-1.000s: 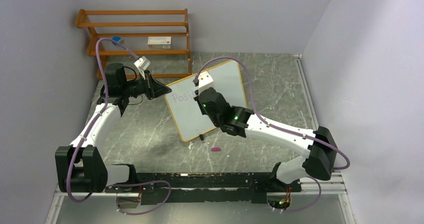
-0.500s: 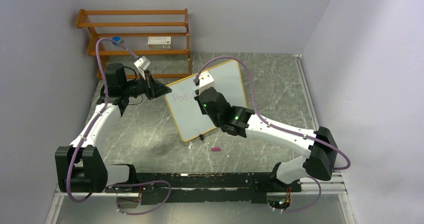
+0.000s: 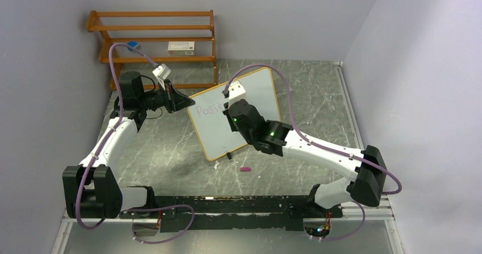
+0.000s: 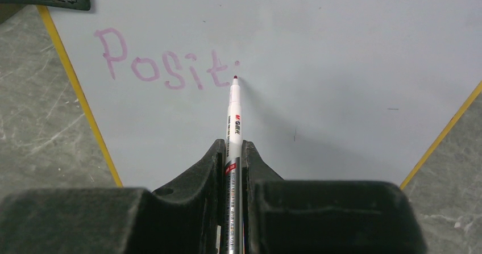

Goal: Write a sentence on the whiteboard

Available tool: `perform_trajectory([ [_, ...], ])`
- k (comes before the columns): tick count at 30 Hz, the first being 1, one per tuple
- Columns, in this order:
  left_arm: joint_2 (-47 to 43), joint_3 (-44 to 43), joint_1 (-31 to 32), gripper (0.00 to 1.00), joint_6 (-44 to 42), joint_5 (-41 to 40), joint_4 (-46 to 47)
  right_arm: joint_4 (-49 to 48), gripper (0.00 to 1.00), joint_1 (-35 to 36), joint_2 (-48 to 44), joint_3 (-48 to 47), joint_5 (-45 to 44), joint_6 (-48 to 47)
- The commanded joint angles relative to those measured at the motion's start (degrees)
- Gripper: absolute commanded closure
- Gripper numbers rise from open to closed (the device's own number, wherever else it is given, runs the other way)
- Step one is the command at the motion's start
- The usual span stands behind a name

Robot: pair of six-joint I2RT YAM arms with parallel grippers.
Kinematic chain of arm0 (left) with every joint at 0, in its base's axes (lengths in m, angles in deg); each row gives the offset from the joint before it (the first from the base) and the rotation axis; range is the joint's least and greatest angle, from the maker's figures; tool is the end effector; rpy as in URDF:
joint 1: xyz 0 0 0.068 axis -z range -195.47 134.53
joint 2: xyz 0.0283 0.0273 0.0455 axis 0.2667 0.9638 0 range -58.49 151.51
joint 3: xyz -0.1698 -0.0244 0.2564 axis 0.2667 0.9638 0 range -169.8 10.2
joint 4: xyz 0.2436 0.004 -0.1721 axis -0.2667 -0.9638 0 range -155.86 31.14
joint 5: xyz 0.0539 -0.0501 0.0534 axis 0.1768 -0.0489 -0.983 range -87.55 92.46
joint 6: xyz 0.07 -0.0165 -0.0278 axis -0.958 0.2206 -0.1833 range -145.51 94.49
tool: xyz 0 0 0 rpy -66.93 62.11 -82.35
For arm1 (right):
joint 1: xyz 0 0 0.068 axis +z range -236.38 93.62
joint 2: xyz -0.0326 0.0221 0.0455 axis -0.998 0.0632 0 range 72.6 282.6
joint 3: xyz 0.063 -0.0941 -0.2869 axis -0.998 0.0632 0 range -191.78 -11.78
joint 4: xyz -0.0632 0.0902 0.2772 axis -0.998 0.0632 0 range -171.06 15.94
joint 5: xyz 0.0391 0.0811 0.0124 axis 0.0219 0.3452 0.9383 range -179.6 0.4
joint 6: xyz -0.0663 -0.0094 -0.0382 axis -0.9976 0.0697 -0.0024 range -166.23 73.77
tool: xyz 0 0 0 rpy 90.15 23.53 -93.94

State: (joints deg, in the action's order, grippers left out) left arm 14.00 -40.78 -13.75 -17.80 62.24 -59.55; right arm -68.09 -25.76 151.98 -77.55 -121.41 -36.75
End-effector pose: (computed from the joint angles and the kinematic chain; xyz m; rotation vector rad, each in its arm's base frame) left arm 0.3129 -0.0662 0.3115 0.5941 1.8144 -1.1187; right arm 0.2120 0.3060 0.3425 -0.5286 1.8959 0.2357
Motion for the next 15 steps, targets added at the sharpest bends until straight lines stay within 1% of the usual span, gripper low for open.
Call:
perform_trajectory([
  [1, 0.7, -0.6, 0.7, 0.95, -4.7, -2.0, -1.8, 0.0, 1.0, -0.4, -0.5, 0.1, -0.5, 0.9],
  [15, 0.7, -0.5, 0.8, 0.95, -4.7, -1.8, -1.9, -2.4, 1.0, -0.4, 1.7, -0.2, -1.3, 0.0],
])
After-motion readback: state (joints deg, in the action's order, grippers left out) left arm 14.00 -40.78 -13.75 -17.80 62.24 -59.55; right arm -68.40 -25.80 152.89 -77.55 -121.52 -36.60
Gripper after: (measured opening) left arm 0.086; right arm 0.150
